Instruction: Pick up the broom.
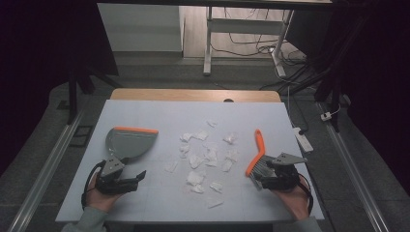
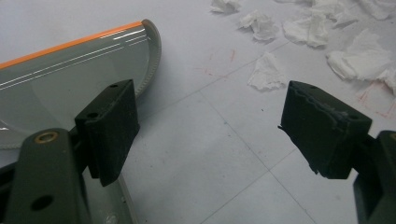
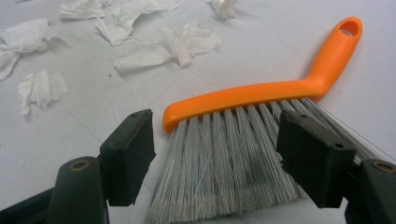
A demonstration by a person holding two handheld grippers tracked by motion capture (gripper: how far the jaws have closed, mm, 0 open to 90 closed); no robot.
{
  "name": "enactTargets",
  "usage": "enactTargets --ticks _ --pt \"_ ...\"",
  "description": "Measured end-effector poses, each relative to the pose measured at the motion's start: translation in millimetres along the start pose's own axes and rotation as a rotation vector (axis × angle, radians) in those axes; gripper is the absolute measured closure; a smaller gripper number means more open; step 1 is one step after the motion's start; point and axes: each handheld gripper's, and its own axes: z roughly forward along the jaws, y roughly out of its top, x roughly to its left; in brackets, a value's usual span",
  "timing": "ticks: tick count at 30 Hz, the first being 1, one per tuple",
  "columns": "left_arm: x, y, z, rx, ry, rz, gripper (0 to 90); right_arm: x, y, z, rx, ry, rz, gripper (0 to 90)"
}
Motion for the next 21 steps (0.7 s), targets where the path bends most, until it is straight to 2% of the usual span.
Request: enactTargets --ticks 14,21 --pt "0.8 0.1 1.0 0.005 -0.005 -0.007 19.6 2.2 0.3 0.8 0.0 0.004 -0.014 27.4" --pt "-0.8 0.8 -0.5 -0.013 -0.005 -0.004 19.9 4.1 2.3 -0.2 -0.027 0.013 -0.009 26.8"
